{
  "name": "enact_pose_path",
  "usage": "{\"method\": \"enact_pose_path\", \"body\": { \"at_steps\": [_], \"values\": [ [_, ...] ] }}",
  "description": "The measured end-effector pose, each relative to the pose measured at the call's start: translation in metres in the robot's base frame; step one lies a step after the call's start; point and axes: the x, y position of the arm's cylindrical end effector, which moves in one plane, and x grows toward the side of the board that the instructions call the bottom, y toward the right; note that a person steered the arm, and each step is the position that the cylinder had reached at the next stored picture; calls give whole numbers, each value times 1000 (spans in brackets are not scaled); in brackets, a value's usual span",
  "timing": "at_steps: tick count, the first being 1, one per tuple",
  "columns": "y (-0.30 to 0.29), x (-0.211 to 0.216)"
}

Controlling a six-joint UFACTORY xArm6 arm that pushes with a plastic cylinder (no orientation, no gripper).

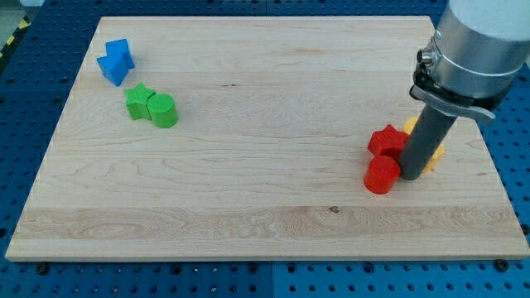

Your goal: Push the yellow heart towards the top of the yellow hexagon

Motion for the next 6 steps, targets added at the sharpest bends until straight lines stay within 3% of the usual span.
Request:
{"method": "enact_pose_path", "body": {
  "at_steps": [3, 6],
  "values": [
    [2, 18],
    [42, 16]
  ]
}}
